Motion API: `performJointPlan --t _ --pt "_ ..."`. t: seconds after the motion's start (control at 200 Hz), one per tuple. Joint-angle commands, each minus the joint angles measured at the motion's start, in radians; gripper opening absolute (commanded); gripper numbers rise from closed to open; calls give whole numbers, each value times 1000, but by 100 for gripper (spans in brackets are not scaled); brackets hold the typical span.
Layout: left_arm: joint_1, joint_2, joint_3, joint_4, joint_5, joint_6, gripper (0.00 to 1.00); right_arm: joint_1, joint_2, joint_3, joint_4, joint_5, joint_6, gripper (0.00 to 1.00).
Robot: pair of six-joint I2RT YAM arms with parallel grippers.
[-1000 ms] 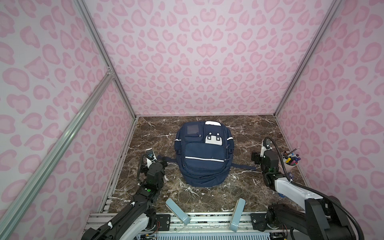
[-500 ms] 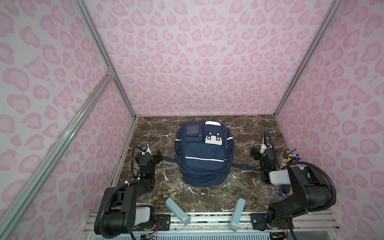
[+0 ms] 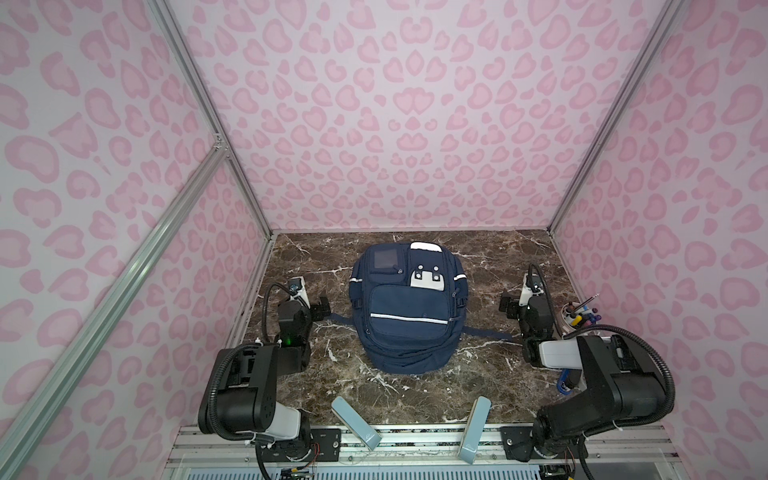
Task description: Pack the student bag
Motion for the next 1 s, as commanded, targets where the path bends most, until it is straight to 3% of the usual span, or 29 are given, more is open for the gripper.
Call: performJointPlan --t 0.0,0.405,0.485,0.555,0.615,0.685,0.76,0.805,0.88,0.995 --pt "-14 -5 -2 31 -30 23 98 -3 9 12 -4 -8 10 99" --pt "-13 -6 -3 34 -27 21 98 -1 -22 -7 34 -20 3 99" --pt "-13 -5 -3 34 -28 23 98 2 -181 26 -188 -132 -39 100" --pt "-13 -6 -4 34 -27 22 98 17 -235 -20 -146 -224 -95 99" --pt "-12 -6 -3 34 -27 22 98 34 -209 -66 -39 -187 -111 100" --pt "-12 -6 -3 34 -28 22 98 29 -162 -48 -42 -119 -74 100" --pt "-12 -6 -3 35 -27 23 98 5 -23 -10 7 -100 -40 100" --pt "-12 -6 -4 35 -27 22 98 -34 39 -46 172 -111 20 100" --pt "-11 -5 -3 36 -27 22 98 -63 -9 -13 12 -108 43 100" --pt "-11 -6 -3 33 -27 21 98 -11 24 -22 93 -10 16 100"
